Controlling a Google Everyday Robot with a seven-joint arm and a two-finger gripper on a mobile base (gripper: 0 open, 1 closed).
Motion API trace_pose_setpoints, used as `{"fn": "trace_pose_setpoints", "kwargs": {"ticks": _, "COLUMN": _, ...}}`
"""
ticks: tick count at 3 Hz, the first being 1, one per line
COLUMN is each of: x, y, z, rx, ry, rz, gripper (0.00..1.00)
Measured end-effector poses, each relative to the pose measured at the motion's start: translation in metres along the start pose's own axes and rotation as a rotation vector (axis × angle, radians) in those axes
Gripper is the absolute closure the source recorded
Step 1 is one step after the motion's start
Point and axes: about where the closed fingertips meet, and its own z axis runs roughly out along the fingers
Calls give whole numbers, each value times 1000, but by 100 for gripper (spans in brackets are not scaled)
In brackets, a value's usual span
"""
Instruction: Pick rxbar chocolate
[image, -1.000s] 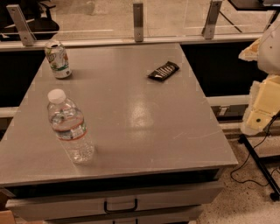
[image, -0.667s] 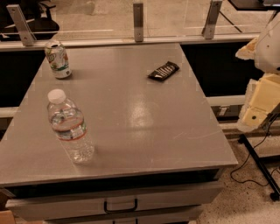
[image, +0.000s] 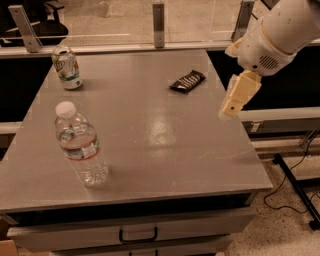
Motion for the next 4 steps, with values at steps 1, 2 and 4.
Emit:
{"fn": "trace_pose_setpoints", "kwargs": {"ticks": 1, "x": 0, "y": 0, "z": 0, "rx": 0, "ry": 0, "rz": 0, "gripper": 0}}
{"fn": "trace_pose_setpoints", "kwargs": {"ticks": 2, "x": -2, "y": -2, "z": 4, "rx": 6, "ry": -36, "rz": 25, "gripper": 0}}
{"fn": "trace_pose_setpoints", "kwargs": {"ticks": 4, "x": -18, "y": -56, "z": 70, "rx": 34, "ry": -212, "rz": 130, "gripper": 0}}
